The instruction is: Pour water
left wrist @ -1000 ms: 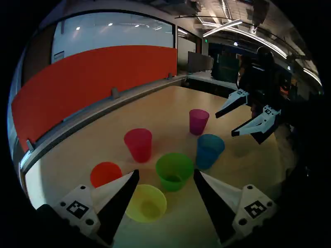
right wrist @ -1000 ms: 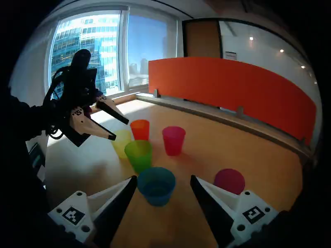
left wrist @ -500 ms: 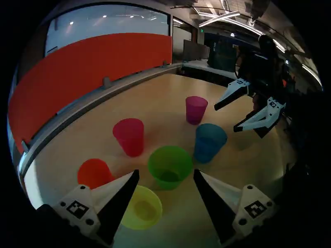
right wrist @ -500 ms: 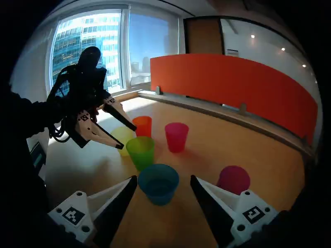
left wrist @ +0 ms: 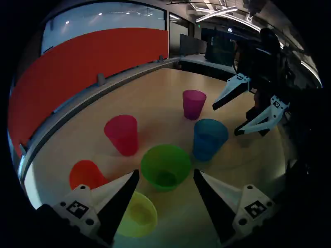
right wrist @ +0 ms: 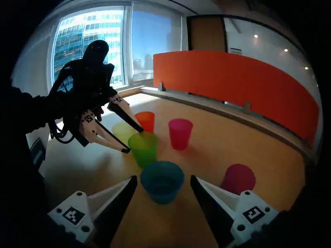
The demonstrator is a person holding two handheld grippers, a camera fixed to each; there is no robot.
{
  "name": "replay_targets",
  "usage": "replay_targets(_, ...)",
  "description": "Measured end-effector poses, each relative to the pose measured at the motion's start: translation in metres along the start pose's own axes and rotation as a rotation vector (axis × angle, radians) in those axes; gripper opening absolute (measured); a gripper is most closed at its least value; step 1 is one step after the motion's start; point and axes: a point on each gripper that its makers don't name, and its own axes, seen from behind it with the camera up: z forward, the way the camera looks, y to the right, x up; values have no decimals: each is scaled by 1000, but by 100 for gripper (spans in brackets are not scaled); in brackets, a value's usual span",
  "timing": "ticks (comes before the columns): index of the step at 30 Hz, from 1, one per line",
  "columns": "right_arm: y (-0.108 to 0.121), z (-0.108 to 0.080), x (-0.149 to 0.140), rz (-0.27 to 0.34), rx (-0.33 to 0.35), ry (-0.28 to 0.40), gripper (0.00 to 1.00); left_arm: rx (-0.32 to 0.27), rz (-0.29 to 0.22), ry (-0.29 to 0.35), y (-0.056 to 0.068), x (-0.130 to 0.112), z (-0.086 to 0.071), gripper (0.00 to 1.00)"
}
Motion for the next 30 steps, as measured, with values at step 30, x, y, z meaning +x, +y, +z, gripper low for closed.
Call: replay_targets(30, 3, 1, -3, 3, -6, -4, 100, 36, -9, 17, -1, 3, 23, 90)
